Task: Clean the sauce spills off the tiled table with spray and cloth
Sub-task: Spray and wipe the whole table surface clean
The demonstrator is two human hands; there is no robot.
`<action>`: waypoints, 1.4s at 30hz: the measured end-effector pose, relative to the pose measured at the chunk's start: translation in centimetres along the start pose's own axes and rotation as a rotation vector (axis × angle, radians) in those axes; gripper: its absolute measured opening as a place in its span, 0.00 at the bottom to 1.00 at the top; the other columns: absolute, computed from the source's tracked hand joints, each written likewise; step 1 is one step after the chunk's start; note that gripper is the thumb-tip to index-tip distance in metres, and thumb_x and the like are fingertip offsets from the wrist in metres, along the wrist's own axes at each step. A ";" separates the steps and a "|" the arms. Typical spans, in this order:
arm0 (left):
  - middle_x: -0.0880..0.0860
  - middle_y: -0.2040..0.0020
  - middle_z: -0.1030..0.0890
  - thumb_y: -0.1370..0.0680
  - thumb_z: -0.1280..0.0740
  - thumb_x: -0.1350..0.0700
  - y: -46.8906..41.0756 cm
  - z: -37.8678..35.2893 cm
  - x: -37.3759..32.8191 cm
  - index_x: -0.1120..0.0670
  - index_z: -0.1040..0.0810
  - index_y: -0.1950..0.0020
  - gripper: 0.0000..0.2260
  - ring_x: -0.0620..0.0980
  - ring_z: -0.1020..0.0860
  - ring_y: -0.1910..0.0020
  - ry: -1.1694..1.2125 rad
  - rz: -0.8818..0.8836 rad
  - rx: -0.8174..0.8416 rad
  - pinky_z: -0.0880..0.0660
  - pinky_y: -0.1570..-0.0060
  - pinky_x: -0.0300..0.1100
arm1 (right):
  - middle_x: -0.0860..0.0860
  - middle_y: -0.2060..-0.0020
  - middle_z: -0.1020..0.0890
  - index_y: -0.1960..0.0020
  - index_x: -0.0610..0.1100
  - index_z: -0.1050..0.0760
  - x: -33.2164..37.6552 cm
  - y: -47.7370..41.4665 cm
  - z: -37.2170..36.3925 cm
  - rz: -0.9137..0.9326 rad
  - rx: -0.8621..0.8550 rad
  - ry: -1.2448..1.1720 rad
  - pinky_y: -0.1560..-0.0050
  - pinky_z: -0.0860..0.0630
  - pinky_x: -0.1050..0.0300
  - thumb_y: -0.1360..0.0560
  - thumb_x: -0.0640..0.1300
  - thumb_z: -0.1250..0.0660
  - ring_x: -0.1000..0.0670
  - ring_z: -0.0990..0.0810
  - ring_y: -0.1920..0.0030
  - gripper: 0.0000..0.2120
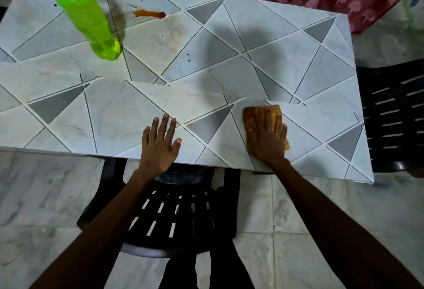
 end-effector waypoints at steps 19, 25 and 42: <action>0.51 0.18 0.48 0.17 0.50 0.43 0.2 0.4 -0.2 0.50 0.47 0.19 0.27 0.55 0.50 0.20 -0.067 0.032 -0.006 0.48 0.24 0.56 | 0.46 0.19 0.47 0.18 0.51 0.46 7.9 7.4 -2.7 0.412 -0.049 0.045 0.24 0.47 0.32 0.20 0.57 0.44 0.40 0.51 0.19 0.33; 0.51 0.18 0.50 0.17 0.50 0.43 0.4 0.7 -0.2 0.50 0.48 0.19 0.27 0.54 0.52 0.20 -0.078 0.037 -0.015 0.48 0.24 0.55 | 0.47 0.19 0.43 0.19 0.51 0.44 13.3 -3.0 -0.5 0.392 -0.091 0.083 0.24 0.49 0.34 0.22 0.59 0.46 0.39 0.48 0.20 0.33; 0.50 0.18 0.51 0.18 0.54 0.41 0.3 0.8 -0.6 0.49 0.49 0.19 0.28 0.52 0.54 0.19 -0.080 0.049 0.055 0.50 0.23 0.55 | 0.47 0.18 0.48 0.18 0.50 0.49 17.0 4.1 -2.6 0.385 -0.016 0.012 0.23 0.51 0.34 0.20 0.60 0.49 0.38 0.50 0.19 0.34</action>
Point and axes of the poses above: each hand's wrist, its own y-axis away from the middle knuckle, its own z-axis out of the back of the hand, x = y × z, the point moved 9 cm from there along -y, towards the middle knuckle
